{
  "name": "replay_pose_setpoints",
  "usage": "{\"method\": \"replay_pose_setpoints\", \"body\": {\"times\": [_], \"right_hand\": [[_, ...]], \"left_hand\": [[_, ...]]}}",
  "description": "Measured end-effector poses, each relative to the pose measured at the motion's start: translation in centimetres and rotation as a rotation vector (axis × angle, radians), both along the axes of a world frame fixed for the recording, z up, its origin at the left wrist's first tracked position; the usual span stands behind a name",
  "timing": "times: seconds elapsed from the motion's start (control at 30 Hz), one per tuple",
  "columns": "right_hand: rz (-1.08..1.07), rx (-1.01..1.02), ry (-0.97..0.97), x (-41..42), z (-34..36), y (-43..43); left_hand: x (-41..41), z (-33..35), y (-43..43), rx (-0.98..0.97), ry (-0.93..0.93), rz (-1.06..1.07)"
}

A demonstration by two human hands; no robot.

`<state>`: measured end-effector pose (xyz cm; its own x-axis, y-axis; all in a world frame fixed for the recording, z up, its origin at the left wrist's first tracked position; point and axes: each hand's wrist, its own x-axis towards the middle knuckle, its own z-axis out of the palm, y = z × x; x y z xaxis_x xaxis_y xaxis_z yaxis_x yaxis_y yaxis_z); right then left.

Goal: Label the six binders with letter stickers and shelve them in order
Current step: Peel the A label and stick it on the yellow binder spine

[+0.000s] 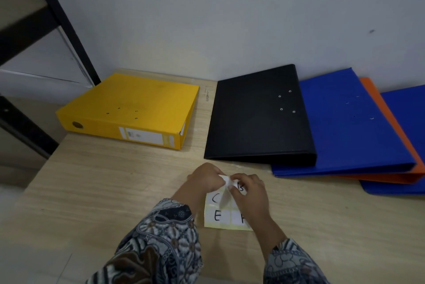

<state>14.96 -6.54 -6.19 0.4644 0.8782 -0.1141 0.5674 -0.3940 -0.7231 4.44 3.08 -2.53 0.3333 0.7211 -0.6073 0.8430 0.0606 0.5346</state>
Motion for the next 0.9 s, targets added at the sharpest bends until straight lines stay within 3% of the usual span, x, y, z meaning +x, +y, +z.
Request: {"method": "replay_pose_setpoints", "body": {"times": [0.3, 0.9], "right_hand": [[-0.164, 0.127, 0.106, -0.9, -0.3, -0.2], [-0.317, 0.189, 0.216, -1.6, -0.1, -0.5]], "left_hand": [[-0.1, -0.1, -0.3, -0.065, -0.098, 0.083], [0.2, -1.6, -0.7, -0.115, -0.055, 0.195]]}}
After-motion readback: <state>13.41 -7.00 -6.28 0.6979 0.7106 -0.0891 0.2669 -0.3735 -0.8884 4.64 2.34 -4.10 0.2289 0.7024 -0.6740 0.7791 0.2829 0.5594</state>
